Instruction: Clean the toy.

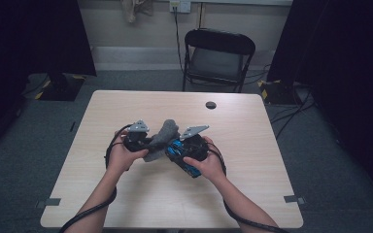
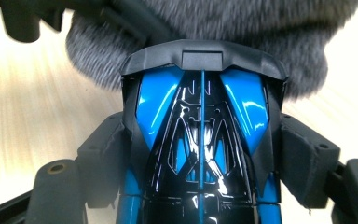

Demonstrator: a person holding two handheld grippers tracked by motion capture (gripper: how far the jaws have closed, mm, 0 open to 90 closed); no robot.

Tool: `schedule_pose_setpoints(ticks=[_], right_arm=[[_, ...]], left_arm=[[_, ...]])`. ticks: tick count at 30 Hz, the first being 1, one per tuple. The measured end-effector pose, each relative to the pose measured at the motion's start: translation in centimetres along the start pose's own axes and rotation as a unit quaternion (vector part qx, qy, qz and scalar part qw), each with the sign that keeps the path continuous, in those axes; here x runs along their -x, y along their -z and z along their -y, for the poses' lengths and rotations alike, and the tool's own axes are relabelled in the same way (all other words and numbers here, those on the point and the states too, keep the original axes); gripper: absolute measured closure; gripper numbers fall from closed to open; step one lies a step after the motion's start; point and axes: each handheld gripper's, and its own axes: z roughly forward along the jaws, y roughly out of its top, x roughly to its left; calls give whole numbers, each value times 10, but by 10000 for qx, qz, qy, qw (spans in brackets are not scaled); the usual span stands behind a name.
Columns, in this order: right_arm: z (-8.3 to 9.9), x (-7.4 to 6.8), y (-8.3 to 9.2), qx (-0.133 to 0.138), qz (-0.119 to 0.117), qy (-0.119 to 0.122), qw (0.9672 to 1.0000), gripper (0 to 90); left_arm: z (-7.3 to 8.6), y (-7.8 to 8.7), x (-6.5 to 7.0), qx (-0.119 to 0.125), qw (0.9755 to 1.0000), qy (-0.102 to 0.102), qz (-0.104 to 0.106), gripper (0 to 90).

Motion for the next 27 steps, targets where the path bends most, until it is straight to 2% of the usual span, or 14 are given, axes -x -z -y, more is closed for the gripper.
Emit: schedule_pose_setpoints(ticks=[14, 22, 27], right_arm=[[3, 12, 2, -100, 147, -88, 9998, 258], [3, 16, 3, -157, 248, -92, 9995, 258], [4, 20, 5, -126, 262, -129, 9995, 258]], left_arm=[[9, 7, 4, -61, 9995, -70, 289, 731], [15, 12, 9, -3, 9991, -62, 429, 731], [21, 19, 1, 1, 9996, 14, 270, 732]])
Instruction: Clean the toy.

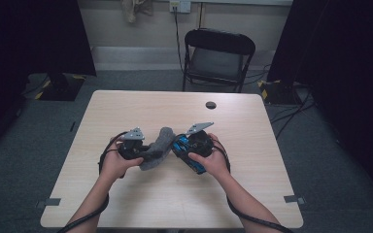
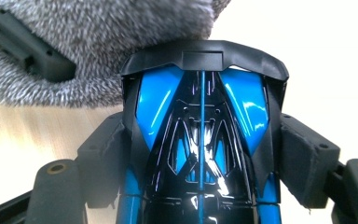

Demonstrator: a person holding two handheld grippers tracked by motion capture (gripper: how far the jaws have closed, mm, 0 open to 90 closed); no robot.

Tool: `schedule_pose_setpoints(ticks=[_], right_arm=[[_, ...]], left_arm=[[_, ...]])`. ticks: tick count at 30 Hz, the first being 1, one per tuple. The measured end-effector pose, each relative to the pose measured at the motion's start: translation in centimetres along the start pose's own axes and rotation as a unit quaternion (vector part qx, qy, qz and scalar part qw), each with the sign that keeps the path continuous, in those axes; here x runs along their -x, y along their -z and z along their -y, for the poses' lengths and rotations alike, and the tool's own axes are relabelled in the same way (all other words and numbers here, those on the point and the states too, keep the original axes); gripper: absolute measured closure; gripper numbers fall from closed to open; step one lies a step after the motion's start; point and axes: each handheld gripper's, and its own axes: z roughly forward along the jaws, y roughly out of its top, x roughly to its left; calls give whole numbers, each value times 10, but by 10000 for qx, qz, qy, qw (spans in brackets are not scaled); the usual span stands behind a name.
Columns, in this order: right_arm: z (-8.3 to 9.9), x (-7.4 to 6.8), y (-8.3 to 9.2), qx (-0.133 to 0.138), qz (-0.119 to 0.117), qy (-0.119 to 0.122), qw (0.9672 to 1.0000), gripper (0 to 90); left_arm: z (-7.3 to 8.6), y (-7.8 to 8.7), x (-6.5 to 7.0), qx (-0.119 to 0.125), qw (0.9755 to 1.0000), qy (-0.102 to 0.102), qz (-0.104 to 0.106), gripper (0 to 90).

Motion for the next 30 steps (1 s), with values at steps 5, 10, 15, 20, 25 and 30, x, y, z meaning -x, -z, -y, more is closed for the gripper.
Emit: schedule_pose_setpoints(ticks=[5, 10, 15, 20, 25, 30], right_arm=[[-1, -5, 3, 19, -97, 92, 9999, 258], [-4, -18, 2, 20, -241, 282, 9993, 258], [-5, -27, -2, -13, -356, 356, 9987, 258], [-5, -22, -1, 27, -312, 257, 9992, 257], [-4, -19, 1, 13, -276, 241, 9993, 257], [-4, -14, 3, 18, -208, 169, 9996, 258]], left_arm=[[-1, 4, -9, 95, 9994, 164, -275, 731], [-14, -2, -12, 182, 9992, 137, -336, 730], [-21, -13, -12, 200, 9996, 100, -194, 730], [-21, -18, -6, 168, 9999, 18, -31, 731], [-21, -18, -3, 120, 9999, -43, -16, 731], [-16, -14, -1, 73, 10000, -55, 7, 731]])
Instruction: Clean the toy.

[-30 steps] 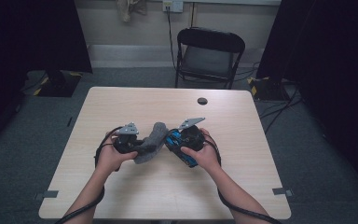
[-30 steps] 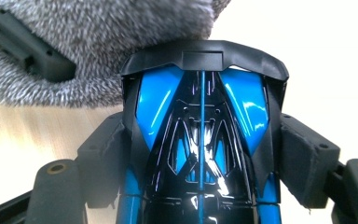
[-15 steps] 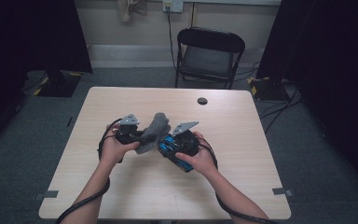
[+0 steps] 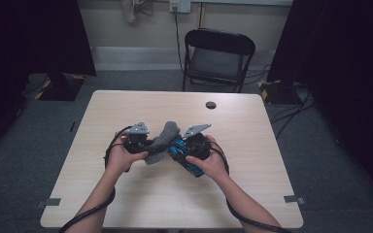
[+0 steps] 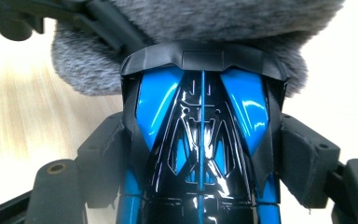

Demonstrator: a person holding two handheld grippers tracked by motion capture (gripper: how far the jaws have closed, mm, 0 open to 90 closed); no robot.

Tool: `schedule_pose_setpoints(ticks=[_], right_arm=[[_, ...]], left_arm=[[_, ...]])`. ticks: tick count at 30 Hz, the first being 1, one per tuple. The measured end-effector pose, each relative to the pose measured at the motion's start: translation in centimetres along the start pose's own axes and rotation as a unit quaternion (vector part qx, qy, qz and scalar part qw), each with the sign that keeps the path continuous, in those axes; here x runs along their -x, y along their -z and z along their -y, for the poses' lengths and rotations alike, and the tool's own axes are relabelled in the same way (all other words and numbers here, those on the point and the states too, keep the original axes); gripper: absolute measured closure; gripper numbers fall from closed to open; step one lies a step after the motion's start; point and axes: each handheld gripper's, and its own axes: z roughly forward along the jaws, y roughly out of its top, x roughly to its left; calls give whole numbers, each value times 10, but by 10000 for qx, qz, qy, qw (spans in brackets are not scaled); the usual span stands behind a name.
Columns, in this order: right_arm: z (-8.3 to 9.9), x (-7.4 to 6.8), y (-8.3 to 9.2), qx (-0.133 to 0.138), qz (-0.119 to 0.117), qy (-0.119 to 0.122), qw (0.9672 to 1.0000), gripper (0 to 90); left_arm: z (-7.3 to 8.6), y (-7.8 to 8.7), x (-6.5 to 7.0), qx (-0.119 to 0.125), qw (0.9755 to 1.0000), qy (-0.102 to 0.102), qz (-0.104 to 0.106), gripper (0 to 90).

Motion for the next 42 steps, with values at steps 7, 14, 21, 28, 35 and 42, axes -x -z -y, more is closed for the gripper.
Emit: schedule_pose_setpoints(ticks=[7, 14, 21, 28, 35, 42], right_arm=[[-3, 7, 2, -36, 84, -94, 9999, 258], [-4, 12, 5, -54, 145, -117, 9998, 258], [-13, 9, 16, 66, 136, -71, 9999, 258], [-25, 5, 16, 128, 179, -65, 9997, 258], [-29, 8, 11, 147, 236, -188, 9994, 258], [-30, 10, 7, 132, 333, -230, 9991, 258]], left_arm=[[9, 4, 6, -8, 9999, -9, 119, 731], [15, 14, 3, -139, 9997, -67, -170, 731], [23, 14, -13, -243, 9961, 109, -838, 731], [16, -7, 3, -295, 9980, -133, -545, 731], [7, -22, 22, -453, 9984, -291, -169, 732], [8, -30, 33, -495, 9982, -299, 161, 732]])
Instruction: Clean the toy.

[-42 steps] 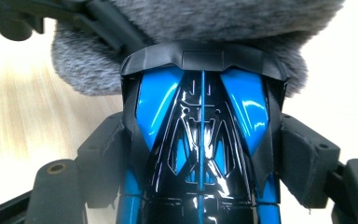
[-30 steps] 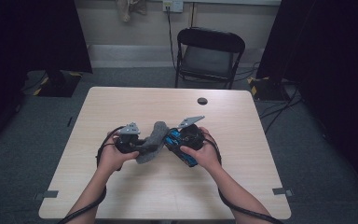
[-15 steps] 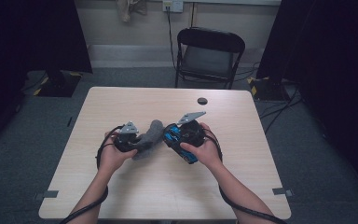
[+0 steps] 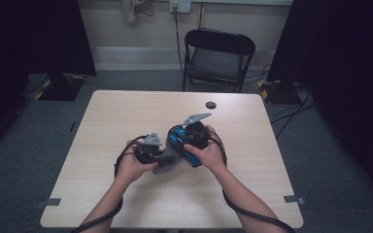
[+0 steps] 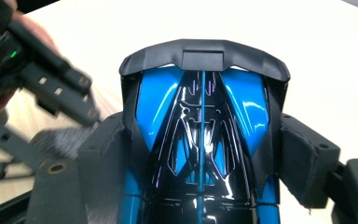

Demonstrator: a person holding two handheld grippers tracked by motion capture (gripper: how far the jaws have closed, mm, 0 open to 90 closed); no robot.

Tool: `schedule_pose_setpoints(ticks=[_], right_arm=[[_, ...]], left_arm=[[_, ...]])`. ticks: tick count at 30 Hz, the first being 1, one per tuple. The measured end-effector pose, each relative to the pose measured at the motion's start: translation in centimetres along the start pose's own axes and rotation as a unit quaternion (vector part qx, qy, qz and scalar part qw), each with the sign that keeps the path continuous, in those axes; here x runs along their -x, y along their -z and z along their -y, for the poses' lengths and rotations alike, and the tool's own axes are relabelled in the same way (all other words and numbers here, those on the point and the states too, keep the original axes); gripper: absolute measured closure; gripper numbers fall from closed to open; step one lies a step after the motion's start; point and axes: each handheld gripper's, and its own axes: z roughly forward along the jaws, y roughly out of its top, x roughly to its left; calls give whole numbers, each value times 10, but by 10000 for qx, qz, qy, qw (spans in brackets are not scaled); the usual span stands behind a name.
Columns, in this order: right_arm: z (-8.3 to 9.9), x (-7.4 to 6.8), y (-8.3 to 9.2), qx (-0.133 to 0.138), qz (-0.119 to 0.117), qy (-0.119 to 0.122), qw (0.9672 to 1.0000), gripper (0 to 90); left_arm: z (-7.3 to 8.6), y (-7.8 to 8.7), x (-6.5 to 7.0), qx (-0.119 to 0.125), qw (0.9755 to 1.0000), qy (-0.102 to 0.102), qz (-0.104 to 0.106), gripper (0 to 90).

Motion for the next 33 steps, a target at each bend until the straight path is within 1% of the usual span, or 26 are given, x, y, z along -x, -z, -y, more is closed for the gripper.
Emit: schedule_pose_setpoints(ticks=[1, 3, 4, 5, 6, 7, 8, 10, 11, 12, 14, 16, 17, 18, 19, 21, 23, 26, 27, 29, 32, 33], right_arm=[[0, 0, 0, 5, 3, -19, 10000, 258], [-2, 1, -1, 28, 22, -46, 10000, 258], [-2, 1, -1, 28, 22, -46, 10000, 258], [-3, 2, -2, 11, 50, -73, 10000, 258], [-3, 2, -2, 11, 50, -73, 10000, 258], [-5, 2, -3, -12, 47, -77, 10000, 258], [-5, 2, -3, -12, 47, -77, 10000, 258], [-7, 2, -4, -35, 54, -72, 10000, 258], [-9, 2, -5, -45, 69, -66, 9999, 258], [-9, 2, -5, -45, 69, -66, 9999, 258], [-12, 3, -6, -80, 98, -81, 9999, 257], [-13, 4, -7, -80, 107, -68, 9999, 258], [-15, 4, -7, -47, 131, -74, 9999, 258], [-15, 5, -7, -46, 143, -94, 9998, 258], [-16, 5, -7, -53, 161, -96, 9998, 258], [-18, 5, -7, -58, 167, -85, 9998, 257], [-20, 6, -7, -47, 158, -82, 9998, 258], [-21, 6, -6, -53, 167, -91, 9998, 258], [-21, 7, -5, -58, 156, -86, 9998, 258], [-22, 8, -4, -49, 152, -105, 9998, 257], [-21, 10, -3, -19, 157, -118, 9998, 257], [-21, 12, -1, 8, 188, -160, 9997, 258]], left_arm=[[0, -1, 2, -1, 10000, -12, 39, 732], [-1, -5, 6, -34, 9999, -96, 131, 732], [-1, -5, 6, -34, 9999, -96, 131, 732], [-1, -7, 10, -88, 9997, -167, 170, 732], [-1, -7, 10, -88, 9997, -167, 170, 732], [-2, -10, 13, -115, 9994, -244, 214, 732], [-2, -10, 13, -115, 9994, -244, 214, 732], [-3, -11, 16, -163, 9990, -324, 248, 732], [-3, -13, 18, -161, 9988, -351, 313, 732], [-3, -13, 18, -161, 9988, -351, 313, 732], [-3, -14, 22, -159, 9985, -370, 380, 732], [-2, -14, 23, -159, 9984, -376, 390, 732], [-2, -15, 25, -148, 9981, -392, 457, 732], [-2, -15, 25, -148, 9981, -392, 457, 732], [-2, -15, 28, -182, 9976, -450, 493, 732], [-3, -17, 31, -207, 9970, -489, 563, 732], [-4, -18, 34, -268, 9958, -598, 633, 732], [-4, -19, 37, -287, 9952, -624, 692, 732], [-4, -19, 39, -337, 9946, -655, 732, 732], [-3, -19, 39, -346, 9942, -659, 778, 732], [-2, -17, 39, -351, 9944, -647, 763, 732], [-1, -16, 39, -378, 9938, -671, 802, 732]])
